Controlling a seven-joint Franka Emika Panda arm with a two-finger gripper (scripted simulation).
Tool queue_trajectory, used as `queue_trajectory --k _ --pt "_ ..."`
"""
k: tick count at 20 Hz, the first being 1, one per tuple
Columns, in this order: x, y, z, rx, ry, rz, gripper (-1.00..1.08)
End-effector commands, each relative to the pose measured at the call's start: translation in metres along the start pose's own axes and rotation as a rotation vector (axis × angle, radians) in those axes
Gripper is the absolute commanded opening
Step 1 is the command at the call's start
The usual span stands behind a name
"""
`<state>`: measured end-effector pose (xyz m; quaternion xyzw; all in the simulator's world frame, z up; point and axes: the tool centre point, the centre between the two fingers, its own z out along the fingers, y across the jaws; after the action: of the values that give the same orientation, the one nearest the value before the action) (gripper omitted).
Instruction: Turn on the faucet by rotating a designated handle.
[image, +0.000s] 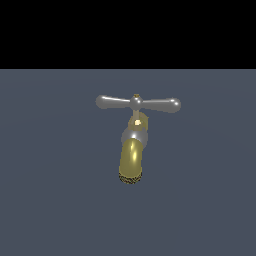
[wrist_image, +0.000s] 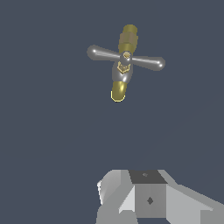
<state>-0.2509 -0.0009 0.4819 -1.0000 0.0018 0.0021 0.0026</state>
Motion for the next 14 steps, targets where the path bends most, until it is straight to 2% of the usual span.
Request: queue_trajectory --k 1,14 --pt "0.0 0.0 0.0 0.0 0.0 0.0 -1.0" --pt "0.008 -0.016 0.016 0.0 0.0 0.095 -1.0"
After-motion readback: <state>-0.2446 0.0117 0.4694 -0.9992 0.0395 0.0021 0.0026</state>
